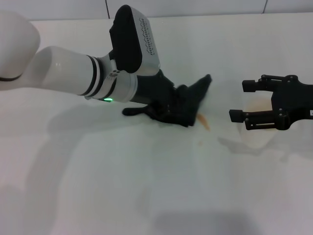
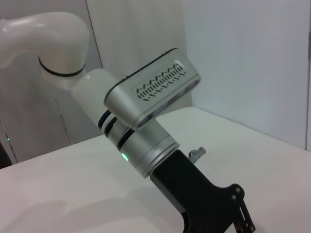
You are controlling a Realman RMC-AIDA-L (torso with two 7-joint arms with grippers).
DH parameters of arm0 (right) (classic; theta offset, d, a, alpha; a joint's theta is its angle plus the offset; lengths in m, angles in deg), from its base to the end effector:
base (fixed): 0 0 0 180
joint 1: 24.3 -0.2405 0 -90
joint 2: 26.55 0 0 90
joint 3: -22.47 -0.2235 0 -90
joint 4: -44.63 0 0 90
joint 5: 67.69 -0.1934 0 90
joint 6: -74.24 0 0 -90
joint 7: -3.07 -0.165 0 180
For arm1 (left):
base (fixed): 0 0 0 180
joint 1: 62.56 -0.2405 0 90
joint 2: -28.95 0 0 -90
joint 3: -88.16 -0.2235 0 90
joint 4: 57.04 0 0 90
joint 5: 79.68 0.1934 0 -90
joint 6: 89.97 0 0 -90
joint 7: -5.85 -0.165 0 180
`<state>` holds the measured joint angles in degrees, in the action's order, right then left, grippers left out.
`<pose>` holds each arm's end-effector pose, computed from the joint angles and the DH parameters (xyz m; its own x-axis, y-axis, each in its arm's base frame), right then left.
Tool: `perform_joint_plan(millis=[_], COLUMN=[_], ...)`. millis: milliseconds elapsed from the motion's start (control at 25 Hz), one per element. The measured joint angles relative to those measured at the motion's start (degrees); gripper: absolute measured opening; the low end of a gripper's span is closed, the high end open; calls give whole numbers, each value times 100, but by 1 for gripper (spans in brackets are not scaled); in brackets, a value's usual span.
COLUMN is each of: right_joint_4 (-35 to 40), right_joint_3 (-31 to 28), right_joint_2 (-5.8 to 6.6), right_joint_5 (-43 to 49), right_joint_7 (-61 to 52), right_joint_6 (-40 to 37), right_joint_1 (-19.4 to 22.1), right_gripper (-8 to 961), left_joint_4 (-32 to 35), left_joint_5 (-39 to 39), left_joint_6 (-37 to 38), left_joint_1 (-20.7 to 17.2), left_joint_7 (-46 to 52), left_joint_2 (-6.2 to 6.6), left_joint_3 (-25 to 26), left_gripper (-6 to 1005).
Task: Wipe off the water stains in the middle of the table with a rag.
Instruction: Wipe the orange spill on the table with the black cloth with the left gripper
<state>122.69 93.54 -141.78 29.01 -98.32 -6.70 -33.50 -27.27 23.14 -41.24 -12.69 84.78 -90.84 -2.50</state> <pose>0.1808 0.2844 0.0413 0.8611 -0.2645 -0.4342 -0.4004 -0.8792 -0.2584 -0.1448 0.3654 -0.1139 0.9986 -0.0511 -0.0121 -0.0525 -0.9621 -0.2678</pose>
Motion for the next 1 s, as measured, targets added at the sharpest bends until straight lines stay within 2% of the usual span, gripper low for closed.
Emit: perform_joint_plan(millis=[280,1000], right_joint_4=[5,8], right_joint_3=[-6,21], right_joint_2=[0,0], right_joint_5=[-10,-19], right_joint_7=[-14,-19], right_joint_6=[4,33], right_joint_1=[4,6], right_gripper=[860,860], left_joint_4=[-168,-243], left_joint_5=[-451,-1593], left_joint_6=[247,374], left_joint_1=[-24,-23], left_joint_7=[-415,-423], left_joint_2=[-8,-21], left_joint_3=[-126,-1665], left_gripper=[79,79])
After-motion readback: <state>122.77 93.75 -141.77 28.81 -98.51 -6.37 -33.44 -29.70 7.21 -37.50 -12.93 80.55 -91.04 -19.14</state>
